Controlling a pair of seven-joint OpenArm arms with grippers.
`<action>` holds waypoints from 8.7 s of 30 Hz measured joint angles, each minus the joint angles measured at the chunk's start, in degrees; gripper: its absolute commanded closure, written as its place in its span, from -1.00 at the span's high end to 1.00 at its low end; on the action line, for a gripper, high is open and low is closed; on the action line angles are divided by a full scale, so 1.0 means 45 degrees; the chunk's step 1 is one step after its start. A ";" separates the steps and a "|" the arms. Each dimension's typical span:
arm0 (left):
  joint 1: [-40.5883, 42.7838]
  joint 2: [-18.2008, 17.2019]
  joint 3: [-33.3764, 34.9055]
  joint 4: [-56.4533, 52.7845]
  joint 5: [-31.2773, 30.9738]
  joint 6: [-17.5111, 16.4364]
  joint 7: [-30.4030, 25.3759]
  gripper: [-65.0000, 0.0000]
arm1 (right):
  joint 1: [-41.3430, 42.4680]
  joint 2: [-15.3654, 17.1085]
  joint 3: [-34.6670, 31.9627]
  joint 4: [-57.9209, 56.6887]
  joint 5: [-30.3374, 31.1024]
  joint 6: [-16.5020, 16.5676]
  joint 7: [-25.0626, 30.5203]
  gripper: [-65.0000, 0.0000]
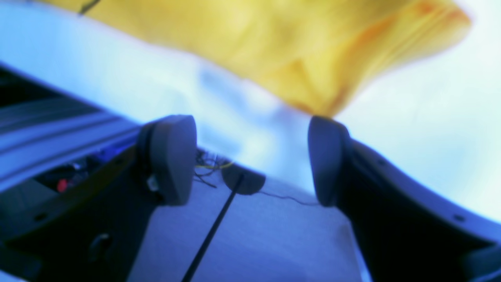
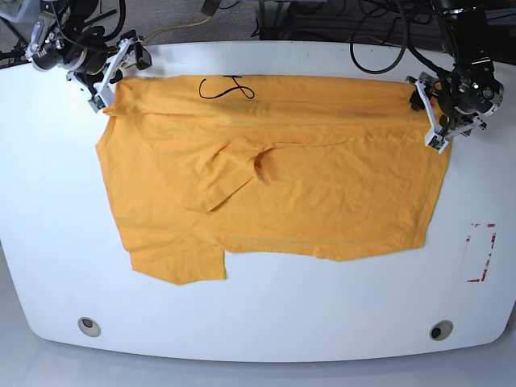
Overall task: Fold the T-shirt properly
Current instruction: 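Lower the folded hem onto the collar edge and open both grippers, then release the fold and move both grippers back toward the shirt's folded edge, then grasp the folded edge of the shirt with both grippers, then pull the folded shirt with both grippers toward the collar side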
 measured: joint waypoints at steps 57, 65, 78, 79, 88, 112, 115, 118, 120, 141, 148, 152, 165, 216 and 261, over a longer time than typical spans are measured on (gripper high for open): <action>0.1234 0.0019 -0.2419 -0.0432 -0.0471 0.0000 -0.1943 -0.57 | 0.2832 -0.1311 0.1195 -0.2176 -0.3473 0.0029 0.0738 -0.80; 0.1535 -0.0466 -0.2472 -0.0364 -0.0573 -0.0044 -0.1894 -0.57 | 0.2516 -0.0690 0.1122 -0.2006 -0.3434 0.0034 0.0617 -0.80; 0.2132 -0.1030 -0.3594 0.0622 -0.0364 -0.0083 -0.0248 -0.52 | 0.1477 -0.0180 0.1141 -0.1132 -0.3521 0.0034 0.0058 -0.78; 0.2181 -0.1069 -0.3594 0.0806 -0.0384 -0.0078 -0.0257 -0.46 | 0.1433 -0.0160 0.1151 -0.1132 -0.3585 0.0034 0.0000 -0.77; 0.2166 -0.1049 -0.3619 0.1583 -0.0423 -0.0083 -0.0209 -0.14 | 0.1243 -0.0170 0.1292 -0.0782 -0.3648 0.0010 -0.0029 0.33; 0.2113 0.1341 -0.0627 0.2205 -0.0359 -0.0087 -0.0248 -0.15 | 0.3949 -0.0753 0.2137 0.0408 -0.3983 0.0010 -0.0155 0.66; 0.2025 0.1438 -0.0612 0.2191 -0.0330 -0.0073 -0.0257 -0.15 | 0.4988 -0.0738 0.1700 -0.0379 -0.3759 0.0005 -0.0053 0.66; 0.1914 0.1409 -0.0607 0.2132 -0.0325 -0.0063 -0.0267 -0.15 | 0.6008 -0.0675 0.1647 -0.1292 -0.3784 0.0034 0.0063 0.66; 0.1860 0.1360 -0.0646 0.1778 -0.0287 -0.0039 -0.0311 -0.15 | 0.6868 -0.0437 0.1632 -0.2205 -0.4668 -0.0049 -0.0019 0.66; 0.2550 0.0291 -0.1083 0.0529 -0.0855 -0.0019 -0.0942 -0.16 | 1.1919 0.0583 0.0015 -1.1958 -0.7834 0.0005 0.6130 0.66; 0.2710 0.0636 -0.2006 0.1559 -0.0355 -0.0044 -0.0238 -0.16 | 1.2449 0.0529 0.0024 -1.3712 -0.8383 -0.0005 0.7572 0.66; 0.2579 0.1171 -0.2783 0.2395 -0.0238 -0.0005 -0.0151 -0.16 | 1.2619 0.0554 0.0024 -1.4634 -0.8330 -0.0010 0.8529 0.66; 0.0539 0.1268 -0.3463 0.2958 -0.0306 -0.0029 -0.0165 -0.15 | 1.2730 -0.0199 -0.1137 -1.4848 -0.8082 0.0000 0.9267 0.57; -0.9894 0.1185 -0.3303 -1.2026 0.2021 0.0583 -0.4517 -0.34 | 1.2764 -0.0505 -0.1205 -1.5028 -0.8432 -0.0102 0.9743 -0.87; -0.5625 0.1923 -0.3317 -0.0515 0.1967 -0.0073 0.1064 -0.94 | 0.8514 -0.0894 -0.1078 -0.1569 -0.8223 0.0024 0.1603 -1.00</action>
